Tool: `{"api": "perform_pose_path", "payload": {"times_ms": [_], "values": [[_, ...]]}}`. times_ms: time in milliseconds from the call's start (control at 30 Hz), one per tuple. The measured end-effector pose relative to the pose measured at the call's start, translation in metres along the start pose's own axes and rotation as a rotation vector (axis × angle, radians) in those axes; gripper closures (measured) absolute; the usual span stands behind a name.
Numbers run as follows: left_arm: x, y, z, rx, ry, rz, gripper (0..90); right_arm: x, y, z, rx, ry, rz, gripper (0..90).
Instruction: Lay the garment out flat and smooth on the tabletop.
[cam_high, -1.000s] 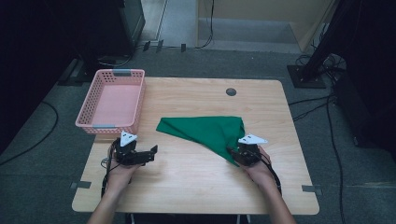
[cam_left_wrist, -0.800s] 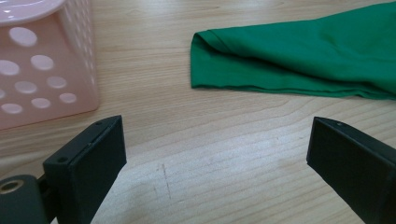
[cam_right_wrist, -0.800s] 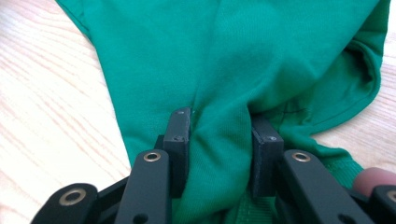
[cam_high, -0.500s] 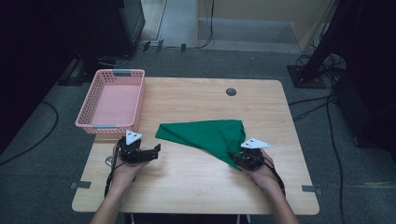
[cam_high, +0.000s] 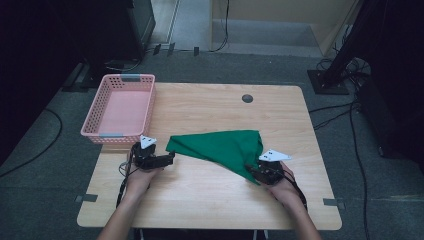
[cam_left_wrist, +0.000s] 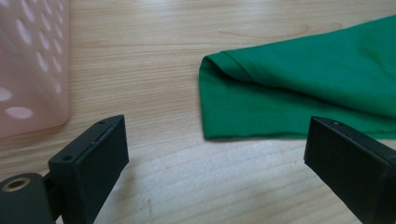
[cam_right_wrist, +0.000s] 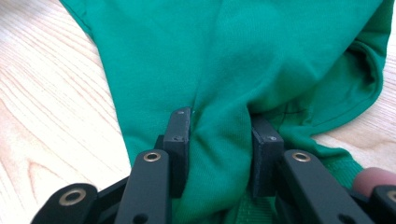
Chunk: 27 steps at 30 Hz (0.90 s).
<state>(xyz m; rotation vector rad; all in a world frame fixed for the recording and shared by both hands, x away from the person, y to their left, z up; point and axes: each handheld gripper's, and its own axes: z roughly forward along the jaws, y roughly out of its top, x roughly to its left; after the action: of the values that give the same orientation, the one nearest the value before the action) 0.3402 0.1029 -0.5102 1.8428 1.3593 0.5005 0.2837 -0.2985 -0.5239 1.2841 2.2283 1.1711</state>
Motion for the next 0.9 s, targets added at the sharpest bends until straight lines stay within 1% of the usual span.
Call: {"api": "perform_pose_path", "payload": {"times_ms": [67,133,233,333,367,400,467,533,567,600,667,733,767,867,900], "values": [[-0.001,0.000,0.003,-0.005,0.000,0.004,7.1,0.000,0.000,0.000,0.001,0.003,-0.002,67.0],[-0.003,0.001,0.007,0.011,0.005,0.011,7.0,0.000,-0.001,-0.001,0.002,0.007,-0.007,67.0],[-0.007,0.001,0.012,0.017,0.004,0.020,7.1,-0.001,-0.002,-0.002,0.002,0.018,-0.012,67.0],[-0.010,0.004,0.016,0.019,0.013,0.043,7.1,-0.003,-0.003,-0.004,0.004,0.038,-0.012,67.0],[-0.011,0.005,0.017,0.013,0.026,0.046,10.3,-0.004,-0.003,-0.005,0.004,0.044,-0.015,67.0],[-0.011,0.006,0.019,0.010,0.028,0.042,12.6,-0.004,-0.004,-0.005,0.006,0.047,-0.014,67.0],[-0.010,0.006,0.022,0.024,0.028,0.041,12.7,-0.004,-0.005,-0.006,0.007,0.047,-0.020,66.9],[-0.011,0.005,0.024,0.043,0.030,0.050,12.9,-0.004,-0.005,-0.007,0.006,0.047,-0.020,66.7],[-0.012,0.005,0.024,0.040,0.049,0.057,16.8,-0.004,-0.005,-0.007,0.005,0.047,-0.021,66.2],[-0.013,0.005,0.024,0.039,0.069,0.062,23.6,-0.004,-0.005,-0.007,0.005,0.045,-0.023,65.5],[-0.013,0.005,0.024,0.037,0.064,0.070,25.5,-0.003,-0.005,-0.007,0.005,0.050,-0.031,59.2],[-0.014,0.005,0.024,0.035,0.063,0.084,32.0,0.000,-0.006,-0.007,0.008,0.053,-0.043,52.4],[-0.014,0.005,0.023,0.039,0.069,0.099,33.5,0.000,-0.006,-0.008,0.008,0.060,-0.040,49.0],[-0.015,0.004,0.023,0.031,0.052,0.106,40.1,-0.002,-0.007,-0.010,-0.006,0.088,-0.016,42.1],[-0.015,0.004,0.023,0.030,0.046,0.109,41.5,-0.002,-0.008,-0.013,-0.009,0.088,-0.010,38.9]]}}
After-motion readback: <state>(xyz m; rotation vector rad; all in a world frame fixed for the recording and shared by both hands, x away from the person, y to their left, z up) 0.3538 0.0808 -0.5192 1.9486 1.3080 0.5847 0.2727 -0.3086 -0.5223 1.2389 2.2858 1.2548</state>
